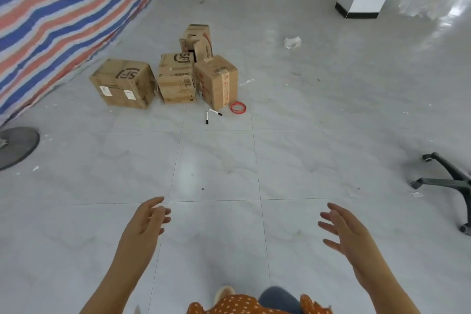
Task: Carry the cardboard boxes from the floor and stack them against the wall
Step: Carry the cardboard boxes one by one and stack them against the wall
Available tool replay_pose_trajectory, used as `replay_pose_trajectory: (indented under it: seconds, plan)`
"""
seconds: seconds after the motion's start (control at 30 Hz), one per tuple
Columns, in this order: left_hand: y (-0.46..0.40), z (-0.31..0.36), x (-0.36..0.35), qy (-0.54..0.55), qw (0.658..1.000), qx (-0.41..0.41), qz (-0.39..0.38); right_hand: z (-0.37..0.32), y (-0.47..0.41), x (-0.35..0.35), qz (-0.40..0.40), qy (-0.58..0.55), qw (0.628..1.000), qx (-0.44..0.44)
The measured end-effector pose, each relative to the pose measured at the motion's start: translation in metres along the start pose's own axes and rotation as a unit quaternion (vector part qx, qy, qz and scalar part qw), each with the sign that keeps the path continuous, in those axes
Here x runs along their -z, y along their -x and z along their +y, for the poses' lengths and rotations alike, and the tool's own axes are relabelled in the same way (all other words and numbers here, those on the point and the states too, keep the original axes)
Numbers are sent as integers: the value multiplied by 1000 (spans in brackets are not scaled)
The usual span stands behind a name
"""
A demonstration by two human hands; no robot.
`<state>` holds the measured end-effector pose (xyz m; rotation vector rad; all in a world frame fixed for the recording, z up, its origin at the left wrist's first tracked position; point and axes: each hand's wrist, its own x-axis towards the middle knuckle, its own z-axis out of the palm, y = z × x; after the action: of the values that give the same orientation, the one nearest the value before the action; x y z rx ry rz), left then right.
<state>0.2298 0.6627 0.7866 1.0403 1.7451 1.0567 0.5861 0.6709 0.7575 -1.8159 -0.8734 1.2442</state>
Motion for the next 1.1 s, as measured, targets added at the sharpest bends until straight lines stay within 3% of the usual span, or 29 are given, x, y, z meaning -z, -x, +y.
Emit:
replay_pose_trajectory:
  seconds: [0.2, 0.43, 0.77, 1.1]
  plan:
    - [-102, 19, -19, 0, 1000, 30, -6, -51, -91, -38, -7, 26, 999, -30]
    - [-243, 43, -73, 13, 997, 68, 40, -118, -256, -55, -2, 32, 998, -45]
    - [-448, 147, -175, 17, 998, 45, 43, -271, -483, -76, -69, 82, 993, 56]
    - [-654, 187, -226, 9, 994, 97, 55, -346, -680, -127, -57, 75, 995, 20]
